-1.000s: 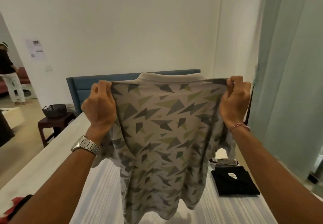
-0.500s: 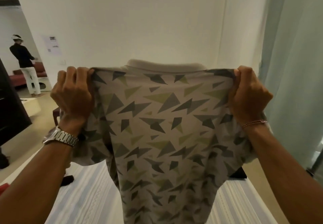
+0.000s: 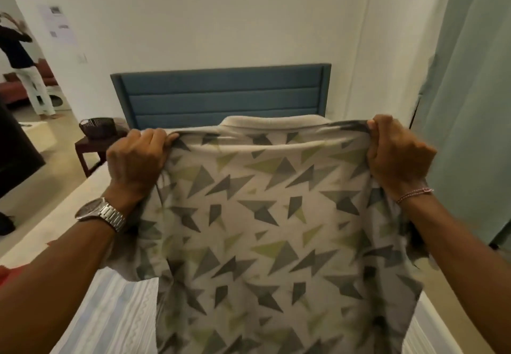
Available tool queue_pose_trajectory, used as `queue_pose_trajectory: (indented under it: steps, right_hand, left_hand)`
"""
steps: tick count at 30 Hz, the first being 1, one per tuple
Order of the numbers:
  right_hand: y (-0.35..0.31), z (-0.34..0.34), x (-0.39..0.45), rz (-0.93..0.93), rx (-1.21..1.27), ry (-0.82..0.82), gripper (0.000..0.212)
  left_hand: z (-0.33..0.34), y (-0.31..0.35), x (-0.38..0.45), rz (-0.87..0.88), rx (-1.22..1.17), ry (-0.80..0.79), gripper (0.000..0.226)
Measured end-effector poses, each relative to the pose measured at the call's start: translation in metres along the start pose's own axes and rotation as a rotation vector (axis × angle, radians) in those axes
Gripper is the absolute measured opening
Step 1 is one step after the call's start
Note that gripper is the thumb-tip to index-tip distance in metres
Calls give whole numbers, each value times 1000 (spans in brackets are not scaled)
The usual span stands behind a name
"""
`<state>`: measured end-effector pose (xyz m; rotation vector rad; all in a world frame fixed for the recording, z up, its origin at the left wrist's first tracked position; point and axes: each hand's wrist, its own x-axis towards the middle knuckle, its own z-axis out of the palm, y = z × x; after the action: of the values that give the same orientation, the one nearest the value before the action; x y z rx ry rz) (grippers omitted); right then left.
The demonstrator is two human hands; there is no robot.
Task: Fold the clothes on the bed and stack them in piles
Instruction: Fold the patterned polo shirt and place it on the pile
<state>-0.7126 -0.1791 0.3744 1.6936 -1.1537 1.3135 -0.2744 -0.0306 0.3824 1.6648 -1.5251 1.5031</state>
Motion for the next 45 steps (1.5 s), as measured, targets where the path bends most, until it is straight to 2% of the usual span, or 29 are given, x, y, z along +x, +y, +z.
queue_pose_trajectory:
  steps: [6, 10, 13, 17, 19, 23, 26, 29, 32, 36, 38, 41, 45]
  right_hand:
    - [-7, 161, -120, -110, 18, -370, 31]
    - [-13, 262, -215, -83, 27, -610, 30]
    - [-15, 335, -288, -108, -11, -753, 38]
    - [-17, 407, -362, -129, -55, -962, 54]
    - [-16, 438, -394, -135, -91, -1040, 48]
    - [-7, 479, -446, -146, -112, -1136, 28]
    - [-4, 492, -468, -109, -57, -1204, 29]
    - [-4, 506, -484, -73, 4, -1146, 30]
    - [-4, 517, -484, -30, 23, -1046, 30]
    - [0, 522, -479, 116, 19, -943, 24]
    - [0, 518, -485, 102, 16, -993, 18]
    - [2, 523, -500, -21, 22, -1087, 33]
    - [2, 532, -505, -83, 16, -1123, 42]
  left_hand:
    - [185, 39, -107, 99, -152, -369, 36]
    - [295, 78, -190, 96, -208, -626, 39]
    - [376, 112, -251, 76, -216, -776, 38]
    - [446, 159, -313, 27, -241, -948, 19]
    - [475, 176, -336, -1, -239, -1024, 18]
    - [514, 189, -370, -43, -231, -1091, 21]
    - [525, 196, -385, -50, -230, -1144, 24]
    - [536, 200, -396, -91, -235, -1156, 24]
    - [539, 201, -393, -168, -247, -1055, 18]
    - [546, 204, -386, -285, -277, -908, 24]
    - [549, 203, -394, -205, -284, -937, 23]
    - [556, 203, -412, -7, -283, -1030, 28]
    - [558, 209, -408, 4, -247, -1023, 33]
